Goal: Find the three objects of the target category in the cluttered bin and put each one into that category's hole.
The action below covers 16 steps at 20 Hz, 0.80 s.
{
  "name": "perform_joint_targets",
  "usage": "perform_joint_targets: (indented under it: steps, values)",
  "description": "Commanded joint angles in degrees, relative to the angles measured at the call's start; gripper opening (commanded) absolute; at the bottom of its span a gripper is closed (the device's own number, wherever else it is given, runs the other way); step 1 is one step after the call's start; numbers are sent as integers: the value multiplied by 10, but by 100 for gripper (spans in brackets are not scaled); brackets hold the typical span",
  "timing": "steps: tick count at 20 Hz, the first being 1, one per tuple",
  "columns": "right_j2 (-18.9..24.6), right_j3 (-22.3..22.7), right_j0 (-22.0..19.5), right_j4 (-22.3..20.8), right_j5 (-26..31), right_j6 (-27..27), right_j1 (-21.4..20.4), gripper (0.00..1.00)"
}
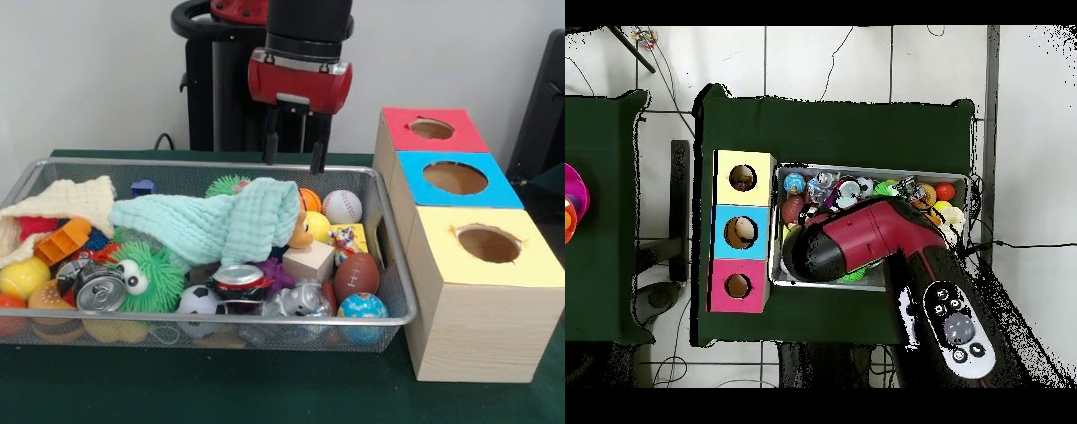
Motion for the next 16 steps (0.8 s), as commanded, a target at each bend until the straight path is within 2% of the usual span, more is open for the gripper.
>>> perform_joint_targets:
  steps: [1,5,9,11,14,16]
  values:
    - [2,-48,-5,-88,-96,-79,84,100]
    - [8,-59,5,-84,-129,-49,91,100]
    - [-38,-74,38,-115,-166,-3,95,100]
    - [-33,-80,21,-118,-164,-38,92,100]
    - [0,-83,-17,-101,-153,-92,99,100]
    - [2,-85,-19,-94,-130,-109,93,100]
